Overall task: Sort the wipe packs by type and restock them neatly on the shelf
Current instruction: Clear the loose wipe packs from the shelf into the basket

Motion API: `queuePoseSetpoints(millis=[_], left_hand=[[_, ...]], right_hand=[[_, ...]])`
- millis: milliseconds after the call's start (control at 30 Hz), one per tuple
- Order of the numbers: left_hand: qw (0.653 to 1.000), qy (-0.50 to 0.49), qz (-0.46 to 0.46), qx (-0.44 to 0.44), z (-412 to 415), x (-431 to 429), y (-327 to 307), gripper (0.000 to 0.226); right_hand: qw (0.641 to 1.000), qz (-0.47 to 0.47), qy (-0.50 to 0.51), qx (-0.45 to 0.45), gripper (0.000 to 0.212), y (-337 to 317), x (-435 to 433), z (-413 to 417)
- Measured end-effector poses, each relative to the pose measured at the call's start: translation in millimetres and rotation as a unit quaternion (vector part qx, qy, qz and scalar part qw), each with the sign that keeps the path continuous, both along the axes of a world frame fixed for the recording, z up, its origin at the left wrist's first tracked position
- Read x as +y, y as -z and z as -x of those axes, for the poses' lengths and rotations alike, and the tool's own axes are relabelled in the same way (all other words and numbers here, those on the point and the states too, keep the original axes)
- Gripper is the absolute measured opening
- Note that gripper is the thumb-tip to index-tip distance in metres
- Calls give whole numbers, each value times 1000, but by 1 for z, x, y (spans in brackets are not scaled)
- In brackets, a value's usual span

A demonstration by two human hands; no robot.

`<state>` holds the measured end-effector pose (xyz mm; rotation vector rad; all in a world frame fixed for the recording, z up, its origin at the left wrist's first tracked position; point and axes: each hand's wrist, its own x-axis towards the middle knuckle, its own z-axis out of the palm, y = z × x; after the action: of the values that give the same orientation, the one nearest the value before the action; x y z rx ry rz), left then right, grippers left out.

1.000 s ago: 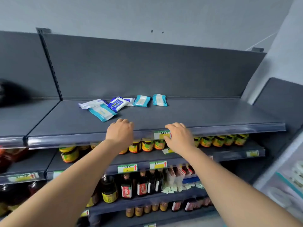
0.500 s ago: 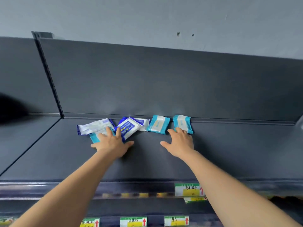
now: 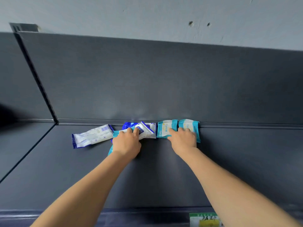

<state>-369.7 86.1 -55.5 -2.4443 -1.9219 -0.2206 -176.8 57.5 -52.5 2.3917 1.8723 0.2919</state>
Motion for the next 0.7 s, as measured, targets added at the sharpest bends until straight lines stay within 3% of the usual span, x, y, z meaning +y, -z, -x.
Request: queuePoseSetpoints(millis=[400,533,700], left_hand=[[994,53,-13,-91,-22,-22,-5,49],[987,77,-23,-137,-37,-37,-6,45],[985,104,-28,-137,-44,-49,-4,46]], right_hand=[[994,-74,-74,25,32,-3,-30,-14],[987,-96,-72,107,33,-7,-42,-19],[954,-125,-29,272,17,-5,-56,-18]])
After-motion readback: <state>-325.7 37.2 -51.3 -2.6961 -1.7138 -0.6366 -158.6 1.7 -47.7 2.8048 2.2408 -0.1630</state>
